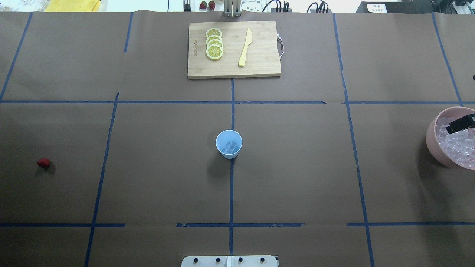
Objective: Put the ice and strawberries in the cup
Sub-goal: 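Grasp a third ice cube from the pink bowl with the right gripper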
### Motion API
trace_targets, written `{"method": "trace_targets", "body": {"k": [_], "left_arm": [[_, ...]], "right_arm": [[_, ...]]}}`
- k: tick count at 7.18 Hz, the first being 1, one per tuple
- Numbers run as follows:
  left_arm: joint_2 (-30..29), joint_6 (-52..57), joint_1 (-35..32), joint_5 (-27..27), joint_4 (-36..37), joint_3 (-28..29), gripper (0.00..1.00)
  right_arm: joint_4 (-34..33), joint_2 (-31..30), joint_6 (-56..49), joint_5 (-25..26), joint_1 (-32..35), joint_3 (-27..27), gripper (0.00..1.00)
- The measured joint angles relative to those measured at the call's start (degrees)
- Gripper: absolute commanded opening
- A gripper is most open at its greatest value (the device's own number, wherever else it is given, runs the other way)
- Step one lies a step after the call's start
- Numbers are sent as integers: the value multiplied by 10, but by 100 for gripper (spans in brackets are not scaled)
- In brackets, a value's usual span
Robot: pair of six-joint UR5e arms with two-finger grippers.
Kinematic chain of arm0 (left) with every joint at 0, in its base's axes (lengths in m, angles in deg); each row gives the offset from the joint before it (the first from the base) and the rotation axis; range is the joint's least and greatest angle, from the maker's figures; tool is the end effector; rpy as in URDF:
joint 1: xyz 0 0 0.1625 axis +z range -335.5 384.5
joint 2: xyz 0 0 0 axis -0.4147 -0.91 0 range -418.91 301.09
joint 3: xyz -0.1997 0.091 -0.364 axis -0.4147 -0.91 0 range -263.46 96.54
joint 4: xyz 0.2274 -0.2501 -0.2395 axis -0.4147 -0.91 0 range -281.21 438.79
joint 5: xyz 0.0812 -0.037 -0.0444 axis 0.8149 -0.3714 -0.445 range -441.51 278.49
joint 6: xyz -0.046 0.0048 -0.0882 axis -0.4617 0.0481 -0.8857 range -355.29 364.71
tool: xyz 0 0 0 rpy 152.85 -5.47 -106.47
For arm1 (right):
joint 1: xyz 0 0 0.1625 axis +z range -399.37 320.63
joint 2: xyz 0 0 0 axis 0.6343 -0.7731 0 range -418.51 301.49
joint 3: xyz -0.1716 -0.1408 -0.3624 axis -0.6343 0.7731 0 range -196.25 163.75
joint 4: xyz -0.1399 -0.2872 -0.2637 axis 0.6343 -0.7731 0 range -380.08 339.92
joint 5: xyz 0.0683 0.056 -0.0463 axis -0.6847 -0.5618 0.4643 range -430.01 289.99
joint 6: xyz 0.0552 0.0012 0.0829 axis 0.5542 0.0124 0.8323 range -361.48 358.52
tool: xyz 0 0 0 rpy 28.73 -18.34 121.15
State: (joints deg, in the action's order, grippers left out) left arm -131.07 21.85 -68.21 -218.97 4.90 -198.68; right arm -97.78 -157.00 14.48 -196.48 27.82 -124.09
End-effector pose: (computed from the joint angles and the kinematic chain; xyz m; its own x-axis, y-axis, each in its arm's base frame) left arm -0.0762 -0.3438 0.5983 0.6540 0.1537 -0.7407 -0.1527 0.9858 0.0697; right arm -0.1048 -0.4403 0.5568 0.7301 -0.2584 0.6326 0.1660 0.9651 0.2026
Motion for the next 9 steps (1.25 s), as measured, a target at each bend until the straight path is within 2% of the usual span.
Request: {"method": "trace_targets", "body": {"k": [2,6,7,9], "left_arm": [[1,0,0,0,1,0,100],[3,0,1,0,1,1,100],[3,0,1,0,1,1,100],[4,0,1,0,1,0,100]], "right_arm": [[1,-2,-18,1,2,24,98],[13,13,-19,2,1,72,87],[25,16,-18,3,0,89,78],[37,19,-16,3,0,102,44]]}}
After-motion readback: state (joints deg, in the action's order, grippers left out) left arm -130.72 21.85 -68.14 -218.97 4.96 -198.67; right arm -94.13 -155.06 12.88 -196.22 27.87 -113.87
